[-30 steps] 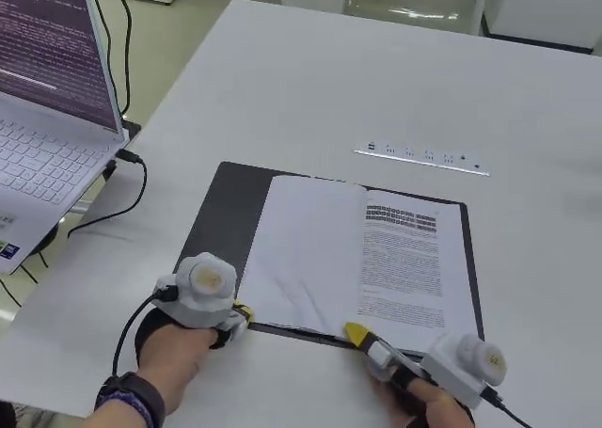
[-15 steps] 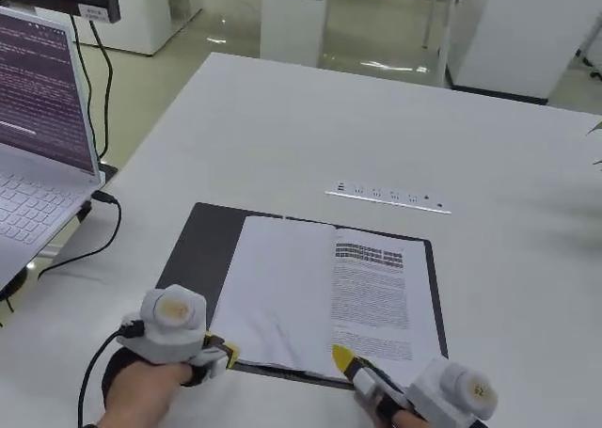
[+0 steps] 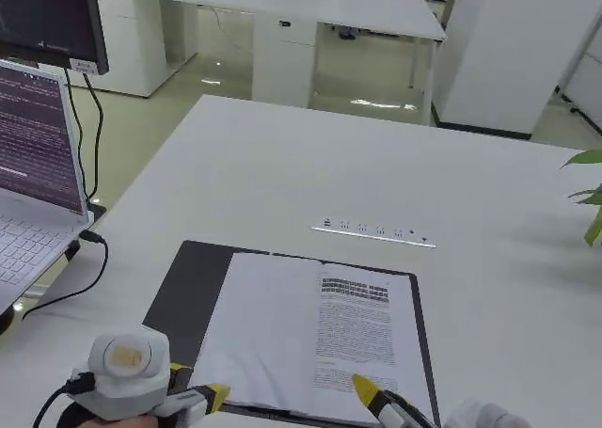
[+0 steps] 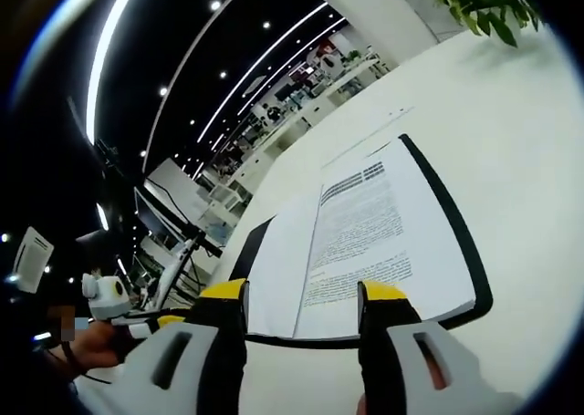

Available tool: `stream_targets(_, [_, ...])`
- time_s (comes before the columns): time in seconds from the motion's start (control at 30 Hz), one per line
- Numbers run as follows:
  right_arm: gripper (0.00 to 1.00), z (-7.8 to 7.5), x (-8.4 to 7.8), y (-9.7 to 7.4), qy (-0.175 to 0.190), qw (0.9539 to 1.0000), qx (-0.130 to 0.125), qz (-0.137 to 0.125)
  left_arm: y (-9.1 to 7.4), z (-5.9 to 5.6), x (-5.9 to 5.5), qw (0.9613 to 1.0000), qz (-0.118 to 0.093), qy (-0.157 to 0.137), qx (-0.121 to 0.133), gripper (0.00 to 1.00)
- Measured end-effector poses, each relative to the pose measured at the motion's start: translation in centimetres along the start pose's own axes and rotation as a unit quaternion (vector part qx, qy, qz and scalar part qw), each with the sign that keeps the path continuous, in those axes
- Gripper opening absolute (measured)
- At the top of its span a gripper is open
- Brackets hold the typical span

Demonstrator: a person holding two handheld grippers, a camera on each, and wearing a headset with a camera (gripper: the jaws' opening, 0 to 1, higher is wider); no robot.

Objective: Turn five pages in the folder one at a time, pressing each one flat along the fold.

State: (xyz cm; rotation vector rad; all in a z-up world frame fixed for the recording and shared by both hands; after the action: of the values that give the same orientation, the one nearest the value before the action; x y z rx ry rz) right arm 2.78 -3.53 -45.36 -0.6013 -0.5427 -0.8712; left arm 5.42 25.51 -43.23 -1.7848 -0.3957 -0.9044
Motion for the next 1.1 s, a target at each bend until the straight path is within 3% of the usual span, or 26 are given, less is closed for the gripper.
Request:
stream_targets(0.17, [0.49,-0.3,0.4,-1.6,-0.04,0.9991,-0.003,0.012,-1.6,0.2,0.7,0.9996,-0.02,0.021,0.006,0.39])
stream_targets(0.3, [0.53,-0.1,0.5,-2.6,-0.063,0.9977,0.0,0.027,-2.8,0.3,0.9,0.9985,-0.022,0.048,0.01,0.42])
stream_targets(0.5, [0.58,1.1,0.6,-3.8,-0.12,0.991,0.02,0.055,-4.5,0.7,1.4,0.9964,-0.036,0.075,0.017,0.44])
stream_targets(0.7, [0.62,1.8,0.1,-5.0,-0.168,0.9811,0.033,0.091,-5.9,0.9,0.7,0.9939,-0.033,0.103,0.025,0.5])
stream_targets(0.87, [0.64,1.9,-0.5,-5.9,-0.195,0.9735,0.032,0.114,-6.6,0.9,0.0,0.9942,-0.04,0.096,0.026,0.56])
stream_targets(0.97, [0.69,1.8,-0.8,-6.1,-0.202,0.9713,0.03,0.122,-6.8,1.0,-0.7,0.9932,-0.036,0.103,0.041,0.6])
stream_targets(1.1, [0.73,1.8,-1.3,-6.1,-0.22,0.9649,0.029,0.14,-6.8,0.5,-1.4,0.9939,-0.029,0.101,0.033,0.67])
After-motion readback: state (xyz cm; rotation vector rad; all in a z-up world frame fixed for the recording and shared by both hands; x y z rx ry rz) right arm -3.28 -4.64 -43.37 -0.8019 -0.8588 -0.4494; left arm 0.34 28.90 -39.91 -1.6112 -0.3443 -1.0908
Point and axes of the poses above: the centre of the closed fingertips' face, and the gripper's own axes: y roughly forward along the fingers, z roughly to its left, x roughly out of its top, the point moved 6 cm from there along -y, roughly backward along the fingers, and after that the axes turned 8 degrees about x, right-handed, at the moved point
